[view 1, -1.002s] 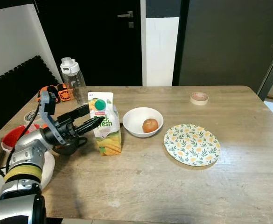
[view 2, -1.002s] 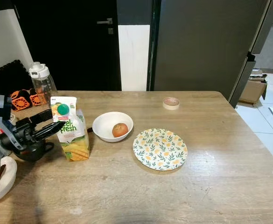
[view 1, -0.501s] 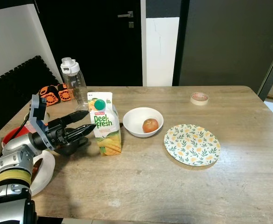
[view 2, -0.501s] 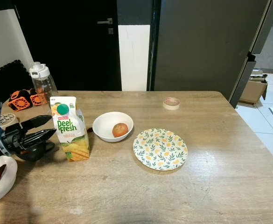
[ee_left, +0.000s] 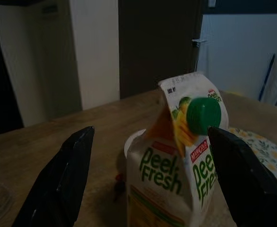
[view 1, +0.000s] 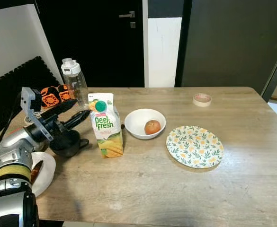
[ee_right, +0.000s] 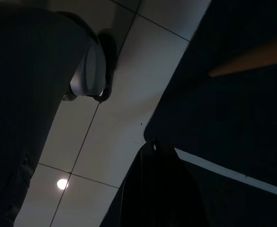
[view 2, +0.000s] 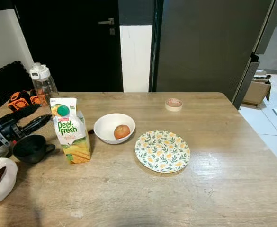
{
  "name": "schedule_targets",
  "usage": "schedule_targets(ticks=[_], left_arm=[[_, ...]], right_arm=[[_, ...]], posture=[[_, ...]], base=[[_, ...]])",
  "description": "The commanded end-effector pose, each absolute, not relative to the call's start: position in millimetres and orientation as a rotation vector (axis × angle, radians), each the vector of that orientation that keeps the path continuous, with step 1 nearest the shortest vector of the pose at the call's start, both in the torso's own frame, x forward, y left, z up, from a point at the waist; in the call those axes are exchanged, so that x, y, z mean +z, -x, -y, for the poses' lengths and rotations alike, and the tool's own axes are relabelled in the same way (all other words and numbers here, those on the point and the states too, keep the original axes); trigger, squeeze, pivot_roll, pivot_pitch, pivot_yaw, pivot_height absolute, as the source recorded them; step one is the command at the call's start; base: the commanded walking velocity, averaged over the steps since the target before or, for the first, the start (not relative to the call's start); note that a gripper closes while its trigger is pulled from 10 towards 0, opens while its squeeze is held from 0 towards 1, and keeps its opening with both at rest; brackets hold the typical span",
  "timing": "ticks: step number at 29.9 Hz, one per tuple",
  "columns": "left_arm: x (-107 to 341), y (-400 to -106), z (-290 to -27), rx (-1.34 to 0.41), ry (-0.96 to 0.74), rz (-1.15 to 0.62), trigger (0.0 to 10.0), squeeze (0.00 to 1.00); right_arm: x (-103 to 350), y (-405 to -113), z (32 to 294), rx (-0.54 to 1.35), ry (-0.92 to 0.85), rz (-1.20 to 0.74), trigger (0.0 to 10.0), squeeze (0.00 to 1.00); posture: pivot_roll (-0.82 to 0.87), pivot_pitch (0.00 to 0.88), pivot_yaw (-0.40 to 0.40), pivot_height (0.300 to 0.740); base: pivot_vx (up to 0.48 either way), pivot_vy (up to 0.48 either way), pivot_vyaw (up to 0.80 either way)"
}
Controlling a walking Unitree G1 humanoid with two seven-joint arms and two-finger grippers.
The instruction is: Restocking fridge
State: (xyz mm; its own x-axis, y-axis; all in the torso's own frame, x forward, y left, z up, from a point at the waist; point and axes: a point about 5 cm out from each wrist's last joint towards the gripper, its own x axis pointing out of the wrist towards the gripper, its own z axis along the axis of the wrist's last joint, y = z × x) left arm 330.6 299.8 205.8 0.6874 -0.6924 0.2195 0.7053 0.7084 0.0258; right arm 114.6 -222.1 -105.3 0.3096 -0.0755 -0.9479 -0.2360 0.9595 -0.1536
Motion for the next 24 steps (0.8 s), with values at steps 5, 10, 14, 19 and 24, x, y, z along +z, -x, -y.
schedule_targets(ticks=[5,10,14,19,24], left_arm=[[216,-329,-304,-0.811,0.062,0.255,10.0,0.00],[223,-332,-290,-0.933,0.132,0.322,10.0,0.00],[230,-335,-280,-1.001,0.160,0.359,10.0,0.00],[229,-338,-269,-1.050,0.154,0.345,10.0,0.00],[227,-344,-257,-1.068,0.153,0.329,10.0,0.00]], right_arm=[[-107,-112,218,0.111,0.274,-1.262,10.0,0.00],[-108,-108,219,0.112,0.276,-1.270,10.0,0.00],[-108,-104,222,0.114,0.284,-1.278,10.0,0.00],[-108,-96,229,0.105,0.292,-1.293,10.0,0.00],[-109,-89,232,0.098,0.294,-1.307,10.0,0.00]], posture=[[-0.11,0.036,0.039,0.740],[-0.12,0.061,0.031,0.740],[-0.13,0.079,0.028,0.740],[-0.15,0.107,0.026,0.740],[-0.16,0.128,0.030,0.740]], base=[[0.000,0.000,0.00],[0.000,0.000,0.00],[0.000,0.000,0.00],[0.000,0.000,0.00],[0.000,0.000,0.00]])
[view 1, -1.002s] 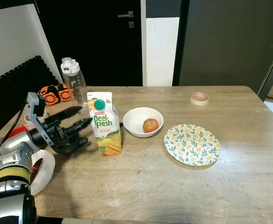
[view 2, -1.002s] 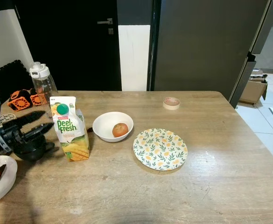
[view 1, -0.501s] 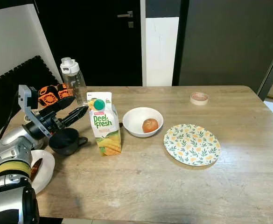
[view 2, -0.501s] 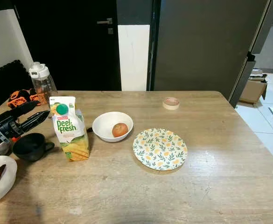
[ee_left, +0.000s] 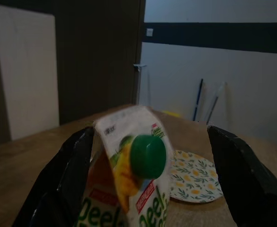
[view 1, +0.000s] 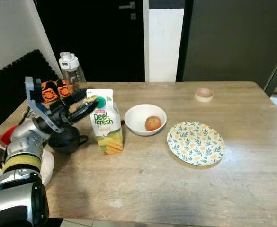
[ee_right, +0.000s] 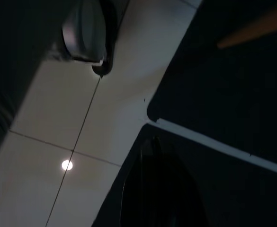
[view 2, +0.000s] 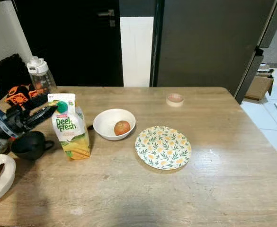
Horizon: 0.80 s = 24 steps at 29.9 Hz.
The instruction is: Restocking fridge
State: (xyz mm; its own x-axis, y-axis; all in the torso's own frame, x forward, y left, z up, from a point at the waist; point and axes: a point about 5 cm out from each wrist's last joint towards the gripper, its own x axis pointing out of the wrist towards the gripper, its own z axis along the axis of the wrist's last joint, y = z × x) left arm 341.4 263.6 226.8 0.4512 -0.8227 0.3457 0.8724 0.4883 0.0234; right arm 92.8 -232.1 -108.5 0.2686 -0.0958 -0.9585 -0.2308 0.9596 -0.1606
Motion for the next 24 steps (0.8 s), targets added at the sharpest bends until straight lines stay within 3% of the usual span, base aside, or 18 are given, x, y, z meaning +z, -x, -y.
schedule_targets(ticks=[1,24], left_arm=[[227,-344,-257,-1.068,0.153,0.329,10.0,0.00],[238,-349,-230,-1.251,0.139,0.332,10.0,0.00]], right_arm=[[-109,-89,232,0.098,0.294,-1.307,10.0,0.00],[-110,-87,231,0.100,0.295,-1.297,10.0,0.00]], posture=[[-0.16,0.128,0.030,0.740],[-0.18,0.161,0.037,0.740]], base=[[0.000,0.000,0.00],[0.000,0.000,0.00]])
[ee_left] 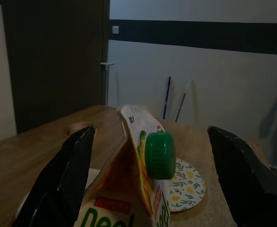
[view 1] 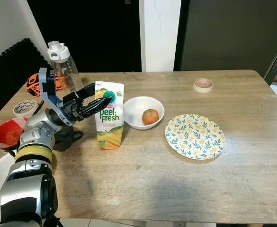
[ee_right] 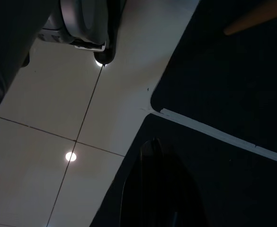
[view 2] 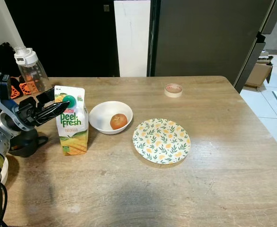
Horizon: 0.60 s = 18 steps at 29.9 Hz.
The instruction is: Restocking fridge
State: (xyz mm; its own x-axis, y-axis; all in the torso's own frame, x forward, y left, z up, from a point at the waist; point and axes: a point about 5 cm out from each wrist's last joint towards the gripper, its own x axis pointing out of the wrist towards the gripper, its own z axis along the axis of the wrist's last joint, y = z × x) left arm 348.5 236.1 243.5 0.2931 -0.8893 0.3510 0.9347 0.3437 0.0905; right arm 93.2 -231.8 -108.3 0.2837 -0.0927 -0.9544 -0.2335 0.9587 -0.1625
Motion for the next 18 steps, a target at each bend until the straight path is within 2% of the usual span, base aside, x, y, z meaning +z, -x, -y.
schedule_targets(ticks=[1,7,13,18], left_arm=[[238,-349,-230,-1.251,0.139,0.332,10.0,0.00],[234,-349,-230,-1.237,0.120,0.311,10.0,0.00],[232,-355,-245,-1.046,0.085,0.299,10.0,0.00],[230,-354,-250,-1.008,0.080,0.296,10.0,0.00]], right_arm=[[-110,-87,231,0.100,0.295,-1.297,10.0,0.00],[-110,-87,231,0.099,0.294,-1.298,10.0,0.00],[-108,-91,233,0.096,0.299,-1.289,10.0,0.00],[-108,-92,233,0.096,0.300,-1.286,10.0,0.00]], posture=[[-0.18,0.161,0.037,0.740],[-0.18,0.157,0.039,0.740],[-0.18,0.147,0.039,0.740],[-0.18,0.147,0.039,0.740]], base=[[0.000,0.000,0.00],[0.000,0.000,0.00],[0.000,0.000,0.00],[0.000,0.000,0.00]])
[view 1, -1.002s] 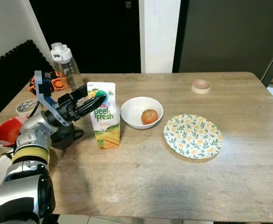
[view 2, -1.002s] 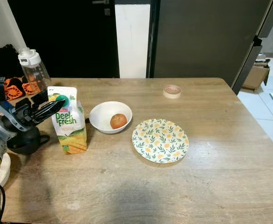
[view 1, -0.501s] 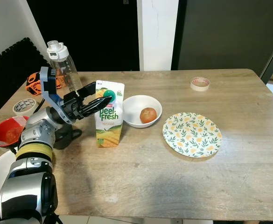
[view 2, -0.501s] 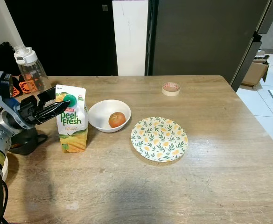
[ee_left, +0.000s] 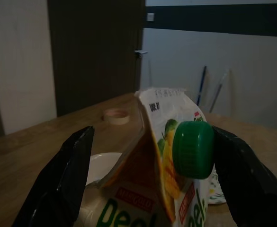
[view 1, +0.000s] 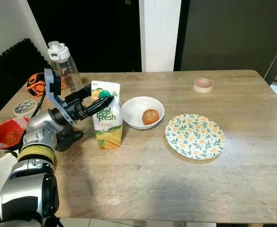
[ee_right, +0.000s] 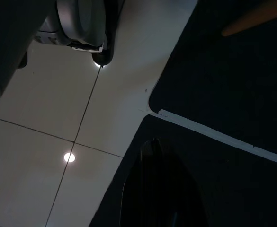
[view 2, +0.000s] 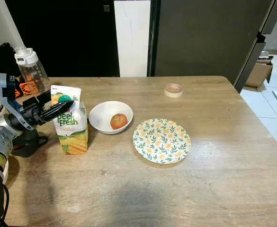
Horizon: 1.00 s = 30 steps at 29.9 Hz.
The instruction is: Restocking fridge
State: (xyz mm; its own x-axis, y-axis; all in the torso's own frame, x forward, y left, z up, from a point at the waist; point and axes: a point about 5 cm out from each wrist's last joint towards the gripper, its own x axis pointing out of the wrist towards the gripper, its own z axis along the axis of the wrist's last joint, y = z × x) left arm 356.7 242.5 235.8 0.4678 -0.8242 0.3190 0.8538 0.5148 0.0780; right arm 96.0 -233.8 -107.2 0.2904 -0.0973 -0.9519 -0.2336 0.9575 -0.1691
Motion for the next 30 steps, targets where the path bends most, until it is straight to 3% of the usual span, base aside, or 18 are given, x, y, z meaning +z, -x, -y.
schedule_targets(ticks=[1,19,22,23,30], left_arm=[[229.9,-354.3,-250.8,-1.003,0.079,0.295,10.0,0.00],[221.2,-355.0,-256.4,-0.932,0.110,0.277,10.0,0.00],[220.5,-354.7,-255.9,-0.949,0.130,0.272,9.6,0.00],[220.8,-354.8,-255.8,-0.952,0.137,0.277,0.0,0.00],[221.7,-355.0,-256.2,-0.948,0.145,0.289,0.0,0.00]], right_arm=[[-108.2,-91.9,233.2,0.096,0.300,-1.286,10.0,0.00],[-108.0,-93.4,232.8,0.094,0.296,-1.284,10.0,0.00],[-108.0,-93.7,232.7,0.092,0.295,-1.283,10.0,0.00],[-107.9,-94.0,232.6,0.091,0.294,-1.282,10.0,0.00],[-107.9,-94.5,232.1,0.090,0.292,-1.281,10.0,0.00]], posture=[[-0.18,0.147,0.039,0.740],[-0.18,0.142,0.042,0.740],[-0.18,0.141,0.044,0.740],[-0.18,0.141,0.045,0.740],[-0.19,0.136,0.047,0.740]], base=[[0.000,0.000,0.00],[0.000,0.000,0.00],[0.000,0.000,0.00],[0.000,0.000,0.00],[0.000,0.000,0.00]])
